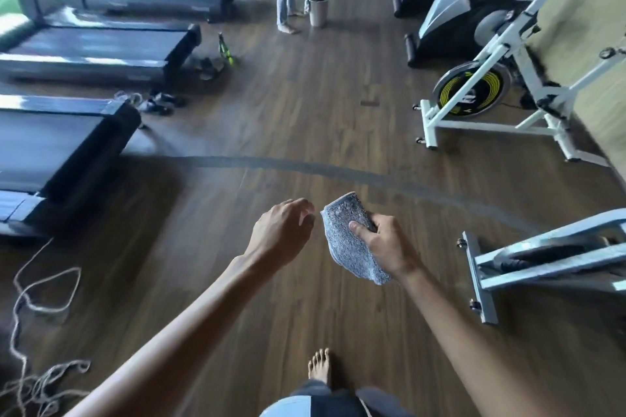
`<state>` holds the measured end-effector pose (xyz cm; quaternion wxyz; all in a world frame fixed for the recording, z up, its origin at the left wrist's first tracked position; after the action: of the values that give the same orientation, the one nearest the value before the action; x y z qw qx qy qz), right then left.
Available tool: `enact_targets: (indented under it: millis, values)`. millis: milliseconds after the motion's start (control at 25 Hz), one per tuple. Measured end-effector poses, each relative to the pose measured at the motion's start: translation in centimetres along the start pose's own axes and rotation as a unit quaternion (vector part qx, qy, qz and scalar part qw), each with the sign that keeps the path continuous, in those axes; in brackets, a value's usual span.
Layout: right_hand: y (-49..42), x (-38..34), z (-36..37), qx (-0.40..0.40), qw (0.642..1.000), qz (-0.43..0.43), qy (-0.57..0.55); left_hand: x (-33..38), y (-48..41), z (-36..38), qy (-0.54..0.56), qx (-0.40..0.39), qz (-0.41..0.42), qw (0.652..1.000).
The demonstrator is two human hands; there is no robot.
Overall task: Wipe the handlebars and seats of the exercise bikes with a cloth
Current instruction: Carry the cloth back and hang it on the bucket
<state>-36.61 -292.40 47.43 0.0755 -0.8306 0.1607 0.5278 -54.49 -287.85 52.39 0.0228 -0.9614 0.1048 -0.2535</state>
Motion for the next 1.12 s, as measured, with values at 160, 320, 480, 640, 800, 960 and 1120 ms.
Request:
enact_targets:
  millis: [160, 320, 480, 640, 800, 960, 1120]
  values:
    - [-11.9, -1.7, 0.6, 0.018, 1.000, 0.013, -0.004, 0.4, -12.9, 0.9, 0.009, -0.008, 0.025, 1.000]
    - [-24.6, -2.6, 1.3, 0.035, 0.999, 0.008, 0.001, 0.3, -25.7, 3.4, 0.014, -0.016, 0.032, 0.999]
    - [-39.1, -2.3, 2.4, 0.034, 0.999, 0.003, -0.021, 0.6, -39.8, 6.0, 0.011, -0.018, 0.034, 0.999]
    - [-52.9, -3.0, 3.7, 0.027, 0.999, 0.021, -0.016, 0.2, -53.2, 7.4, 0.008, -0.024, 0.008, 1.000]
    - [-65.0, -5.0, 5.7, 0.019, 1.000, 0.023, 0.004, -1.1, -65.3, 7.9, 0.014, -0.017, -0.005, 1.000]
    - [-76.6, -7.0, 9.1, 0.016, 1.000, 0.022, 0.015, -3.6, -77.7, 8.9, 0.027, -0.009, -0.004, 1.000]
    - [-88.4, -8.7, 12.2, 0.036, 0.999, 0.032, 0.017, -5.5, -90.8, 9.4, 0.030, -0.014, 0.030, 0.999]
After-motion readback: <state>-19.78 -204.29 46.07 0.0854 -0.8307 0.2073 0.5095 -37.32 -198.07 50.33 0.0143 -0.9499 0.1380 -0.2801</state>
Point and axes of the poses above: each hand's wrist, its own y-axis away from the middle knuckle, its own z-axis out of the palm, x = y × z, the point moved 10 cm from there along -y, towards the middle knuckle, and after that the axes turned 12 degrees about x, right-handed, at the moved point
